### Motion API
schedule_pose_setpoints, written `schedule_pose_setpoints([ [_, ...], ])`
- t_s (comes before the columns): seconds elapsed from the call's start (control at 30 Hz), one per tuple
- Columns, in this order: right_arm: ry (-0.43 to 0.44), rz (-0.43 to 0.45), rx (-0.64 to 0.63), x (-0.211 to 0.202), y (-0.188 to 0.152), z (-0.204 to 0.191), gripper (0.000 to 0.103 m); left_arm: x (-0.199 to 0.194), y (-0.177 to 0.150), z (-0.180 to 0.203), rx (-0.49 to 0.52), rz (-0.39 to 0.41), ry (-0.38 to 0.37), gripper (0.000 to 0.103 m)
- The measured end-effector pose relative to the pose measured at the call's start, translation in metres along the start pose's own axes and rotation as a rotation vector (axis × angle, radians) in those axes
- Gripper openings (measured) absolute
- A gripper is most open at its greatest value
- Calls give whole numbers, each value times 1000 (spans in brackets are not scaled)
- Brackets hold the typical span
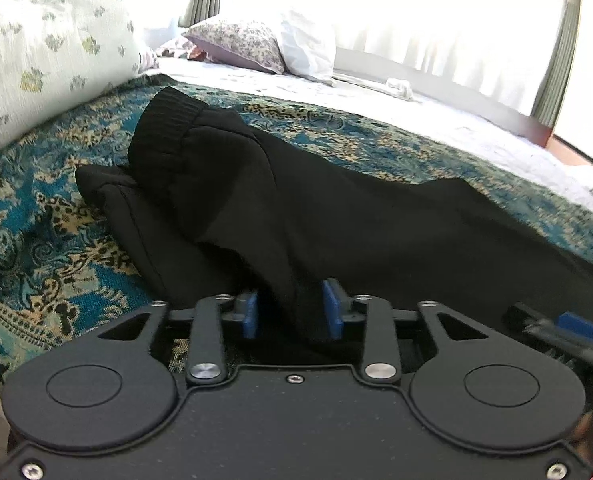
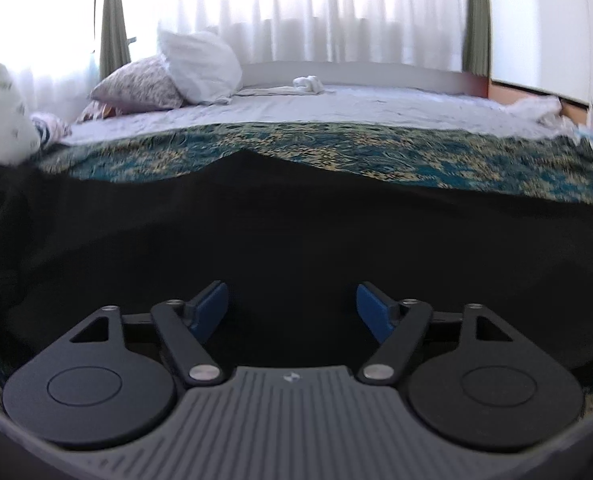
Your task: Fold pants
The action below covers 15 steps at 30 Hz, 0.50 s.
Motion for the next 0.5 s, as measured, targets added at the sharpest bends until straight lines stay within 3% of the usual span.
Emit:
schedule_pose_setpoints([
  [0.17,-9,12,-27,0,-3,-3,84,-7,20,-23,-97,40,3,44],
  [0.3,4,18,-17,-2,-4,0,85,11,42,-45,-140,44,115,39],
  [0.33,6,20,-21,-2,-4,0,86,17,46,-51,-158,36,121,35],
  [0.5,5,25,-25,-2,-5,0,86,33,60,-70,-258,51,118,36],
])
Point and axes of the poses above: each gripper's, at about its wrist camera, not at the fingertips, and x roughly the way its jaws point, z to its right, y to its top, the point moved 1 cm from there along x, roughly the way its jaws point, and after that the axes turned 4 degrees about -x, right-handed, at the moved point
